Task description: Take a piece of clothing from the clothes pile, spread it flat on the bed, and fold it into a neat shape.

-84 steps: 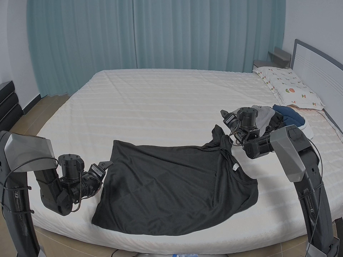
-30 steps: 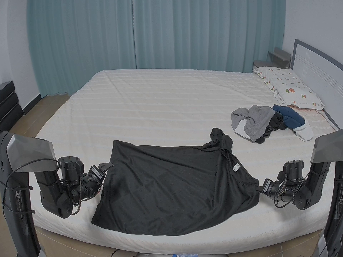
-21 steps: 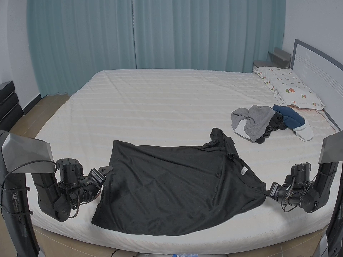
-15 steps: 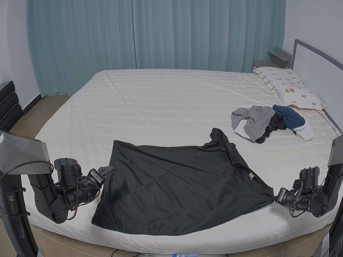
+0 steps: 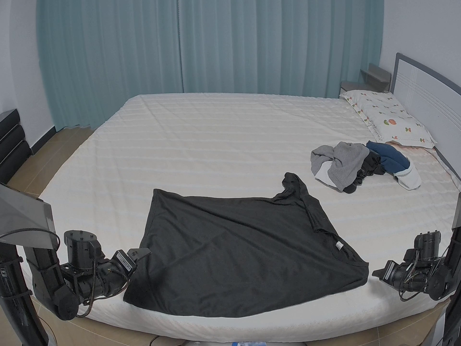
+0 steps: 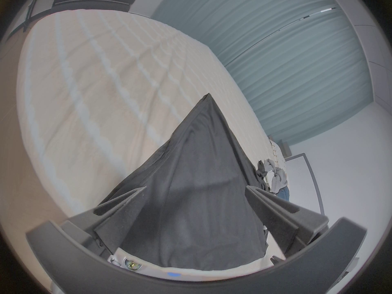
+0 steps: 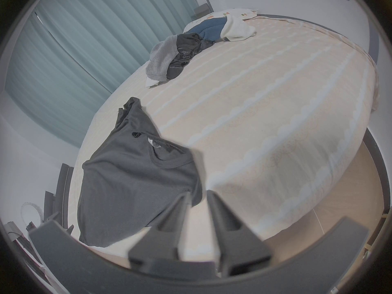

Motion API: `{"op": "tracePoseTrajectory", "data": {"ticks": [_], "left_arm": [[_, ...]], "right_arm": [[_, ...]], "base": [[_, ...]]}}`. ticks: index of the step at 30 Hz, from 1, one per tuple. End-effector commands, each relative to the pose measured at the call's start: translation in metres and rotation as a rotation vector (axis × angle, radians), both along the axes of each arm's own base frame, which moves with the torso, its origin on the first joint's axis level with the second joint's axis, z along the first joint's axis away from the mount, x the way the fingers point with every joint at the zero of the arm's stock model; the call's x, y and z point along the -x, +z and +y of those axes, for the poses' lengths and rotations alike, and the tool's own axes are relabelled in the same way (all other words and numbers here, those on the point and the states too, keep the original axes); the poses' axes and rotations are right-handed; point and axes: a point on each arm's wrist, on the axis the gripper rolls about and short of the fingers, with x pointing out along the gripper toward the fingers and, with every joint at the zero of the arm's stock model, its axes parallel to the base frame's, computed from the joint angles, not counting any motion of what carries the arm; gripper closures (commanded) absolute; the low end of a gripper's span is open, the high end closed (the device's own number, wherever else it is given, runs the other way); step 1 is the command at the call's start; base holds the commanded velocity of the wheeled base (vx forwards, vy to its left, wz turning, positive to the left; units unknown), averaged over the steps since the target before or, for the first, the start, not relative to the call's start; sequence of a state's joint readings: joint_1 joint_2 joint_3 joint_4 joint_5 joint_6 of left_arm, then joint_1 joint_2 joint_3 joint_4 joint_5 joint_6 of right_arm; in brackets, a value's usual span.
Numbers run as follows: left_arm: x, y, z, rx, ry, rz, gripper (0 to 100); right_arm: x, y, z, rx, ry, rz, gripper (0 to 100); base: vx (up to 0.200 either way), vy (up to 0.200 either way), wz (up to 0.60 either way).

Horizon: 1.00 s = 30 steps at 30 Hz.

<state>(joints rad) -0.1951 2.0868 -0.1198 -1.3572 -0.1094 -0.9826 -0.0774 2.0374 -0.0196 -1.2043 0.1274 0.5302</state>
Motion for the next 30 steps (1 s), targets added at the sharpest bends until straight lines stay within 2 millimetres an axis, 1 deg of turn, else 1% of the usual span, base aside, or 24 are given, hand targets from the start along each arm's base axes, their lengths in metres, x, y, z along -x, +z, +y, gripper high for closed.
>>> {"op": "tracePoseTrajectory", "data": {"ticks": [1,6,11,18,19,21,24,26,27,30], "left_arm": [[0.018,0.002,0.003,0.000,-0.004,0.039,0],[0.031,-0.001,0.005,-0.012,-0.004,0.086,0],[0.031,-0.005,0.006,-0.022,0.004,0.114,0],[0.029,-0.020,0.005,-0.042,-0.006,0.164,0],[0.026,-0.024,0.004,-0.046,-0.004,0.163,0],[0.020,-0.025,0.003,-0.040,0.003,0.130,0],[0.015,-0.031,0.002,-0.052,0.000,0.118,0],[0.013,-0.034,0.002,-0.072,-0.008,0.112,0],[0.010,-0.040,0.002,-0.104,-0.005,0.111,0],[0.000,-0.045,0.001,-0.152,0.029,0.081,0]], "right_arm": [[0.005,-0.002,0.000,-0.009,-0.003,0.024,0],[0.005,-0.002,0.000,-0.036,-0.027,0.028,0],[0.005,-0.001,0.000,-0.037,-0.028,0.022,0],[0.005,0.000,0.001,-0.037,-0.022,0.016,0],[0.004,0.000,0.002,-0.037,-0.020,0.010,0],[0.004,0.000,0.002,-0.038,-0.019,0.005,0],[0.004,0.001,0.002,-0.038,-0.017,0.004,0],[0.004,0.001,0.002,-0.038,-0.017,0.002,0],[0.003,0.001,0.002,-0.037,-0.017,-0.005,0],[0.001,0.002,0.002,-0.035,-0.018,-0.028,0]], "base": [[-0.200,0.000,0.00],[-0.200,0.000,0.00],[-0.200,0.000,0.00],[0.000,0.000,0.00],[0.000,0.000,0.00],[0.000,0.000,0.00],[0.000,0.000,0.00],[0.000,0.000,0.00],[0.000,0.000,0.00],[0.000,0.000,0.00]]}}
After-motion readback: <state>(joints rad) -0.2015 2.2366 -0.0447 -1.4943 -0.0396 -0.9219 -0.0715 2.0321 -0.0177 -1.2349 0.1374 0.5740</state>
